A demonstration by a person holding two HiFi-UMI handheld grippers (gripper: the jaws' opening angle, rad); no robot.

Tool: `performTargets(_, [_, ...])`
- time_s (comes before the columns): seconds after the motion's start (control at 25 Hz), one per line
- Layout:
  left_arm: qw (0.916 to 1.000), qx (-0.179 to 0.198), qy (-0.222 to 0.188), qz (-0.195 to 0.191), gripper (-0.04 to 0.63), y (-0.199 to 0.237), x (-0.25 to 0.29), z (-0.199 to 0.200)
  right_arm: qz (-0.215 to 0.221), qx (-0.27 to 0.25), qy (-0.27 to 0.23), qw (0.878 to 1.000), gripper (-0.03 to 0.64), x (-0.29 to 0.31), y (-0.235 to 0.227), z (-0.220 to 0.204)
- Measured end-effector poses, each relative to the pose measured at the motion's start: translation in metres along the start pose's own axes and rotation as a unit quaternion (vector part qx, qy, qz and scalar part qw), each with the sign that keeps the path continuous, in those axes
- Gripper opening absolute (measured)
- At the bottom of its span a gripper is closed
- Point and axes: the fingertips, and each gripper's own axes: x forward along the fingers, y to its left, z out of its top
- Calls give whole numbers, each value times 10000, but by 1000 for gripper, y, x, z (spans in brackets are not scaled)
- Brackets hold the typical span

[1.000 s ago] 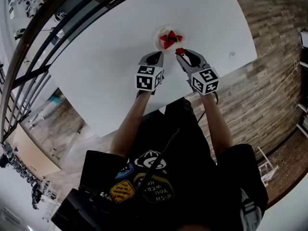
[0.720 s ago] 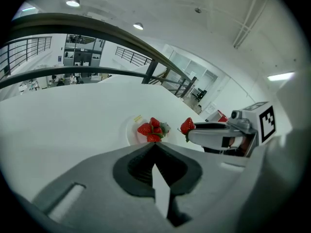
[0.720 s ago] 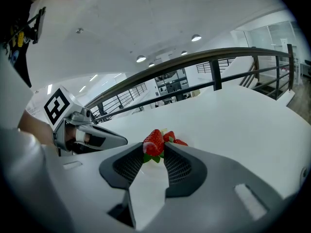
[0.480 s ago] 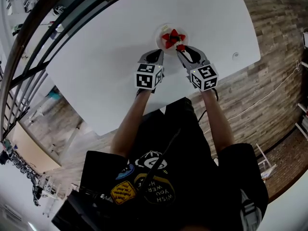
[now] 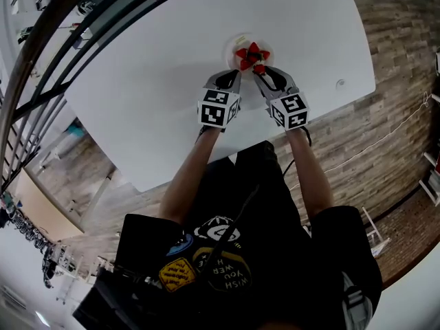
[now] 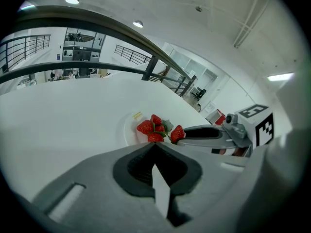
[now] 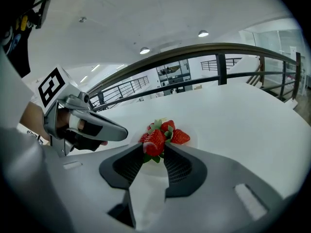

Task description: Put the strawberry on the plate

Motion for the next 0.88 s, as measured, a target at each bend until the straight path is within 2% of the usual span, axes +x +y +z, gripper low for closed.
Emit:
performTargets(0.28, [9999, 55, 35, 87, 0, 5, 0, -3, -280, -591, 168, 9977, 135, 11, -3, -8])
performTargets(0.52, [9999, -9, 71, 87, 0, 7, 0, -7, -485, -746, 372, 9953, 137, 19, -10, -16])
performTargets(0.72, [9999, -56, 85, 86, 0, 7, 0, -10, -698, -1498, 487, 9851, 137, 20, -12, -17])
performTargets(0.88, [9999, -56, 93, 99, 0, 3, 1, -9, -765, -1762, 605, 9795, 137, 17, -16, -15])
